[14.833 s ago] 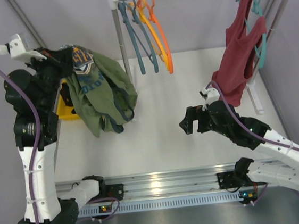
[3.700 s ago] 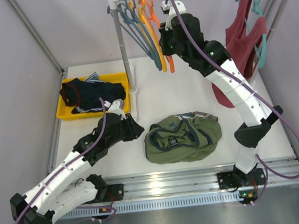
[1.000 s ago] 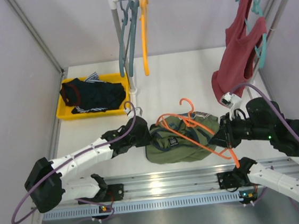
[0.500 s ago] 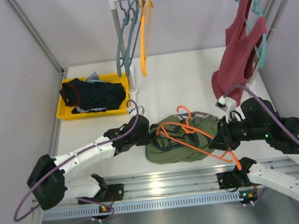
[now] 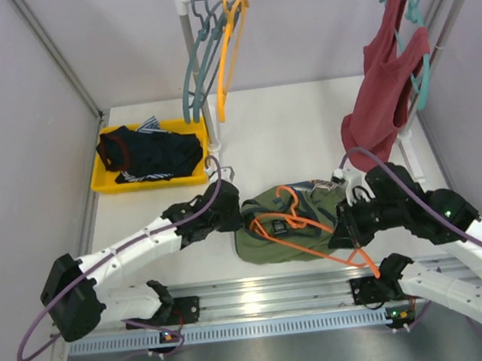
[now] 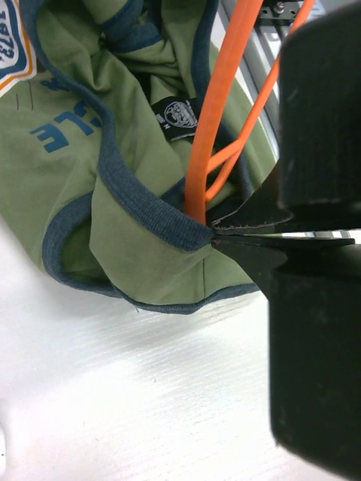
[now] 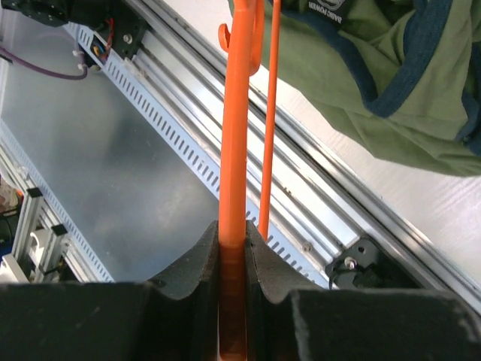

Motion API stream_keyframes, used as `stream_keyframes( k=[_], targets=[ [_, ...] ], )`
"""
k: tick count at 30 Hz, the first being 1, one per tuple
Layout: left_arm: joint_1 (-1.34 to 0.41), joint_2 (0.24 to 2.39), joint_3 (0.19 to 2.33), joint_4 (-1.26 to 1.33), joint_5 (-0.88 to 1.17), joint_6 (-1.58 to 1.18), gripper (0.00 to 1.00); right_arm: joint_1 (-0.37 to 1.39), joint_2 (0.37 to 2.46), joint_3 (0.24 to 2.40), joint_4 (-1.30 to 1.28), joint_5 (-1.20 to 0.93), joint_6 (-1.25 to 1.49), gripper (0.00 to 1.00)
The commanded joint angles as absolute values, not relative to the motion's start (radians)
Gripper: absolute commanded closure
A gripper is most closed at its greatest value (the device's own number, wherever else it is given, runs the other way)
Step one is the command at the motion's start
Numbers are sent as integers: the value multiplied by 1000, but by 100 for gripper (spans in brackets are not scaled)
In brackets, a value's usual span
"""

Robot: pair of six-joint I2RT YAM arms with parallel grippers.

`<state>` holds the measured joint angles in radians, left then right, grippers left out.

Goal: Place the tank top on the hanger

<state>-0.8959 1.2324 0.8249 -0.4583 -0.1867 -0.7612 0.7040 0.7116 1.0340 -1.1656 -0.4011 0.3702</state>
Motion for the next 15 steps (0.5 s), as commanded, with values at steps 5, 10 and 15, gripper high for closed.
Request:
stream_keyframes(
  k=[5, 10, 15],
  targets=[
    [-905, 1155, 879, -515, -120, -701, 100, 696, 716, 942, -907, -491, 379, 100],
    [-923, 1146, 888, -531, -98, -673, 100, 696, 722, 887, -795, -529, 383, 100],
    [-945, 1138, 914, -554, -135, -672, 100, 696, 730, 824, -694, -581, 391, 100]
  ],
)
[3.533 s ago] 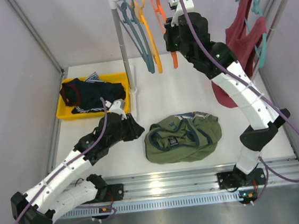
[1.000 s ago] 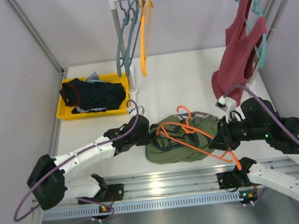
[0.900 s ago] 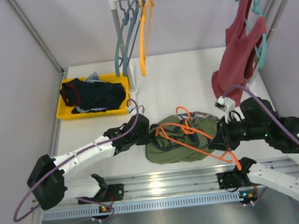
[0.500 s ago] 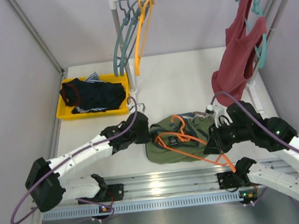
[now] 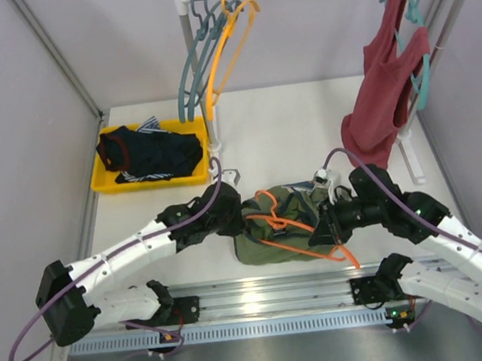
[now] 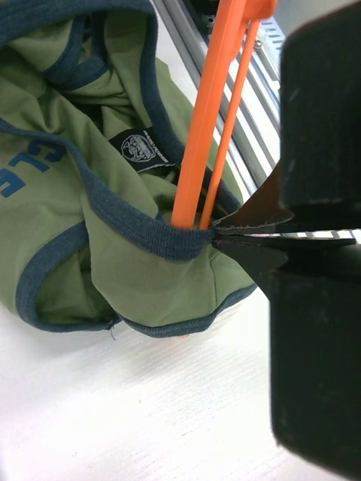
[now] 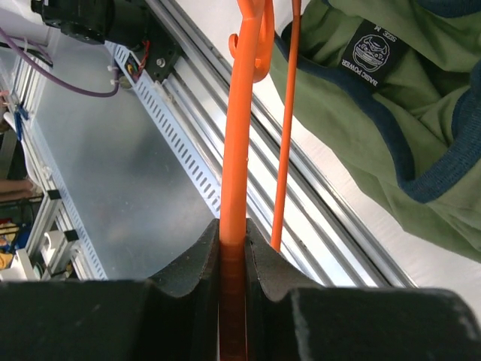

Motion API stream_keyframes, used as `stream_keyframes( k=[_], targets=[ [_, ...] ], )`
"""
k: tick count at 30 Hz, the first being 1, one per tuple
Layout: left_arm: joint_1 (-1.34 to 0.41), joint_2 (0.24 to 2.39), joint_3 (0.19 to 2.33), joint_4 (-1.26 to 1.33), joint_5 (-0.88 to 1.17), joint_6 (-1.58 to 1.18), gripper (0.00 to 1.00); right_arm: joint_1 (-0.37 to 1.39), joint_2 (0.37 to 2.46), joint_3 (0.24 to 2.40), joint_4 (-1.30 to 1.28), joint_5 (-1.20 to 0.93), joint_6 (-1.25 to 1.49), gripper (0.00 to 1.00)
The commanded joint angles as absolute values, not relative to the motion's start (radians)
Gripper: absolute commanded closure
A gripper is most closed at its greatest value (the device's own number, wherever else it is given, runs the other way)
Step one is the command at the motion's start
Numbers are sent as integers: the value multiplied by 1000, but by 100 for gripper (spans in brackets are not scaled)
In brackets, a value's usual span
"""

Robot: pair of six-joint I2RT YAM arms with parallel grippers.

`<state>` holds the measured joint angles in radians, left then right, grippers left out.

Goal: Place the tank top on the hanger

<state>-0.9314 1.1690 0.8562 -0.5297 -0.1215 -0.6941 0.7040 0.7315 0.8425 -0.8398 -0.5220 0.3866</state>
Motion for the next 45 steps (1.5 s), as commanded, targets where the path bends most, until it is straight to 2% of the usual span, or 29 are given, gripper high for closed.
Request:
stream_keyframes(
  k=[1, 19, 30, 32, 36, 42, 45],
  targets=[
    [-953, 1132, 919, -563, -143, -673, 100, 696, 732, 818, -686, -581, 388, 100],
    [-979, 1085, 882, -546, -255, -704, 100, 701, 758, 562, -263, -649, 468, 100],
    [-994, 1057, 839, -492, -279, -718, 99, 707, 834, 506, -169, -609, 457, 100],
    [-996, 1046, 821, -471, -276, -718, 96, 709, 850, 506, -164, -606, 446, 100],
    [-996, 1025, 798, -445, -278, -724, 79, 709, 868, 503, -160, -595, 436, 100],
    [-996, 948, 784, -442, -276, -721, 75, 712, 894, 505, -141, -581, 439, 100],
    [-997, 882, 764, -378, -249, -692, 65, 716, 907, 505, -141, -580, 434, 100]
  ],
)
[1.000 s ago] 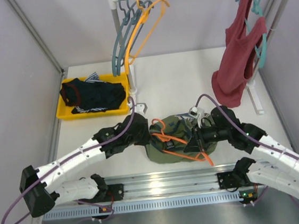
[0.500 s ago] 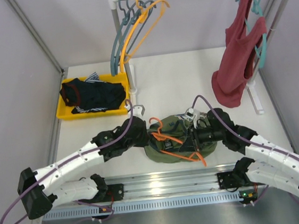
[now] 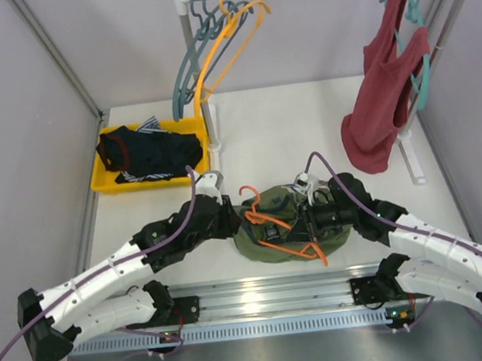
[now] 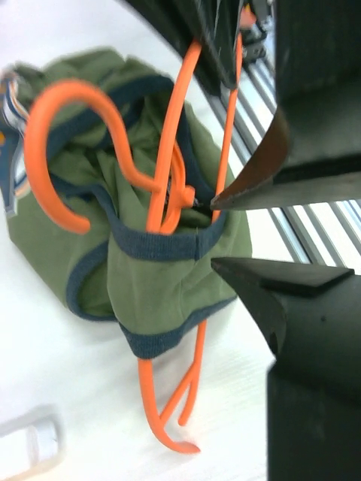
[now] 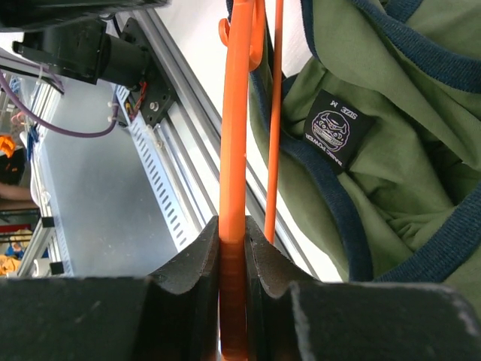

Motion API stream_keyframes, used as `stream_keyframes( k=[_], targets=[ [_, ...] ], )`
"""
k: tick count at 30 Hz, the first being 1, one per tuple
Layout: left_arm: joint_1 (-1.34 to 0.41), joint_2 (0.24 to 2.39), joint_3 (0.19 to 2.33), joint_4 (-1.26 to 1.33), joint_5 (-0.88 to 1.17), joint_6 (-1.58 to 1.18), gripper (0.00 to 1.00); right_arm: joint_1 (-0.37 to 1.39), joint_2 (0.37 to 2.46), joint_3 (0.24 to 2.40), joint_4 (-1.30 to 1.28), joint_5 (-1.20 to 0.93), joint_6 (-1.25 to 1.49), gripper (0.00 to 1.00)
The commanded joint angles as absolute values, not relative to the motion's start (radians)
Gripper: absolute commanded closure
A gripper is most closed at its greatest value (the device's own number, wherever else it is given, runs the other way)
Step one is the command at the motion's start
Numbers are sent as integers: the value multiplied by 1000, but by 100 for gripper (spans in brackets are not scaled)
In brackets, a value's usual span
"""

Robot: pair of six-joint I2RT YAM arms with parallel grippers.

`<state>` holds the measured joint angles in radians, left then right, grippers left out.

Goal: Place the tank top on the hanger

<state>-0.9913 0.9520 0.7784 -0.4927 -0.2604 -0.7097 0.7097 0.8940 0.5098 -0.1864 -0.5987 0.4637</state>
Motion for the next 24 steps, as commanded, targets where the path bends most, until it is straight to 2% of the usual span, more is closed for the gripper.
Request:
stream_keyframes(
  k=[1, 2, 8, 24],
  targets=[
    [-997, 870, 755, -358, -230, -680, 62, 716, 907, 506, -141, -578, 434, 100],
    [-997, 859, 743, -336, -227, -678, 57, 715, 910, 506, -140, -578, 436, 100],
    [-1009, 936, 735, -201, -193, -640, 49, 718, 904, 502, -141, -571, 439, 100],
    [-1011, 1088, 689, 40, -247, -528, 50, 726, 902, 515, -161, -560, 433, 100]
  ],
)
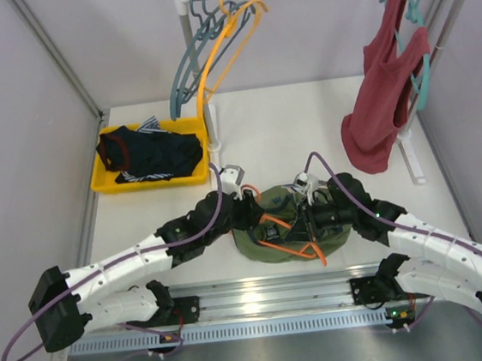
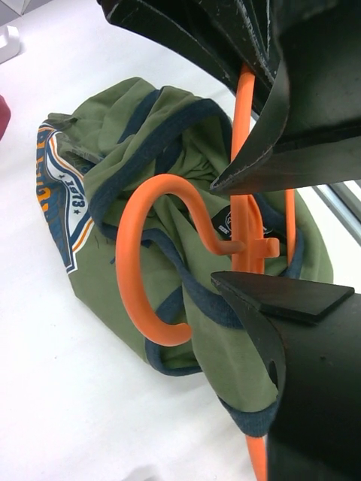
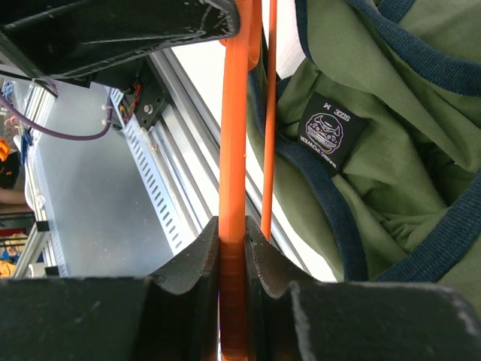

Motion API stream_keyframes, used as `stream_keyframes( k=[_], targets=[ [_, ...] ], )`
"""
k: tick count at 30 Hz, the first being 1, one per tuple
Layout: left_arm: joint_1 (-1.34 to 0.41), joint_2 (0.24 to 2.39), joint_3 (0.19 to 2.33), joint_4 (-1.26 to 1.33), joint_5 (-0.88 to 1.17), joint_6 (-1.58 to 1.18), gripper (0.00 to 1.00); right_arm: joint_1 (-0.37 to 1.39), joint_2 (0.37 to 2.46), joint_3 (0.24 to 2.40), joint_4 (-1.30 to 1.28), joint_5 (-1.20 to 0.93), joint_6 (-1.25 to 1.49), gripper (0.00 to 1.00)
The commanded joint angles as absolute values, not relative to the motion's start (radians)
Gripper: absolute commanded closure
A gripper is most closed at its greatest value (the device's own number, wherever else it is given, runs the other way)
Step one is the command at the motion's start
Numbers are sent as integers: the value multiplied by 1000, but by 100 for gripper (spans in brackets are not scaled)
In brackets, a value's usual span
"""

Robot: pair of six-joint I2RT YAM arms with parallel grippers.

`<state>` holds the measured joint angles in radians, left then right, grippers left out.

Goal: Place the tank top on the hanger

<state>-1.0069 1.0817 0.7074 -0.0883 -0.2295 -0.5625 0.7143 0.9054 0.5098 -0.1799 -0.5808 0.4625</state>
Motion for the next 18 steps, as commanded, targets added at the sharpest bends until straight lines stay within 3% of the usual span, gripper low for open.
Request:
stream_keyframes(
  k=[1, 8, 11, 16, 18],
  targets=[
    [-1009, 1091, 678, 49, -252, -525, 50, 727, 903, 517, -160, -558, 434, 100],
    [-1009, 1094, 629, 143, -229, -517, 60, 735, 910, 528, -170, -551, 431, 100],
    [-1009, 1088, 617, 158, -222, -514, 71, 741, 913, 538, -190, -534, 425, 100],
    [-1009, 1081, 611, 155, -224, -494, 99, 753, 919, 564, -236, -482, 422, 100],
    [-1011, 1078, 609, 150, -229, -485, 100, 756, 922, 586, -281, -436, 425, 89]
  ],
)
